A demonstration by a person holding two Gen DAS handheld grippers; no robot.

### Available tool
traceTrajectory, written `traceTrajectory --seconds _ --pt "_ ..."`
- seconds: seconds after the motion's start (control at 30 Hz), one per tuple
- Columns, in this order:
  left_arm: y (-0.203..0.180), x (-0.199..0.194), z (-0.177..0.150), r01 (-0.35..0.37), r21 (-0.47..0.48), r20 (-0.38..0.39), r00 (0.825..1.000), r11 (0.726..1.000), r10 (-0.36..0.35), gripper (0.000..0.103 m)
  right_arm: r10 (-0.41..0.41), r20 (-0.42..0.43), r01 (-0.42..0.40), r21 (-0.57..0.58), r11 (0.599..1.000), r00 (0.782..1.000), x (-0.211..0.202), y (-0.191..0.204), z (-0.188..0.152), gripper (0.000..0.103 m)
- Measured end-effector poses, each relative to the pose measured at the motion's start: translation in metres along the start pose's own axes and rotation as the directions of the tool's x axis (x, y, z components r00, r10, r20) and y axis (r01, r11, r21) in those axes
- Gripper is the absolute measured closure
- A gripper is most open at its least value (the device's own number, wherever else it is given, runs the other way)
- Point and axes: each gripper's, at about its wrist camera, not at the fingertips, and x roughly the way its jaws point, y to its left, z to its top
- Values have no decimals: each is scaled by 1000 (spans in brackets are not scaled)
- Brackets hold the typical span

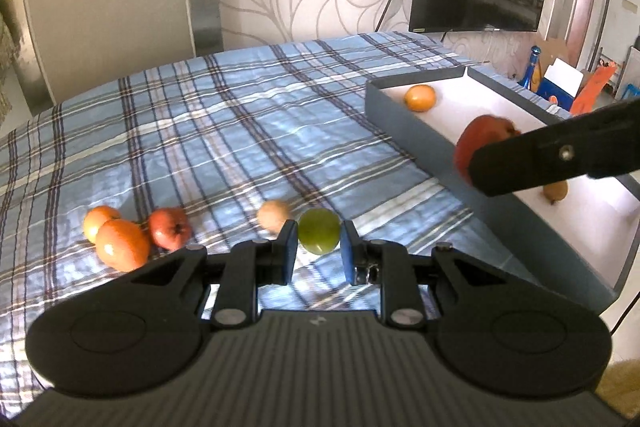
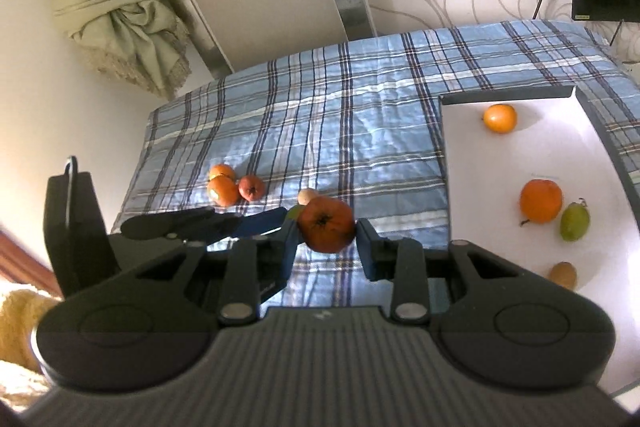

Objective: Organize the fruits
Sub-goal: 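Carry the green fruit into the tray and open the left tool while the right tool carries the tomato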

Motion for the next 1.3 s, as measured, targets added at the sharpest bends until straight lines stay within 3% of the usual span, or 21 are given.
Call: traceTrajectory --seconds 0.23,0.87,1.3 --pt "-30 -2 10 -14 -1 21 1000 1000 14 76 -15 60 15 1 1000 998 -32 -27 -4 68" --pt "-114 -12 41 27 76 55 998 997 -31 76 -57 100 50 73 996 993 -81 -95 -31 67" --pt "-142 -2 62 55 129 50 997 990 -62 76 -79 128 62 136 989 989 -100 -118 -44 67"
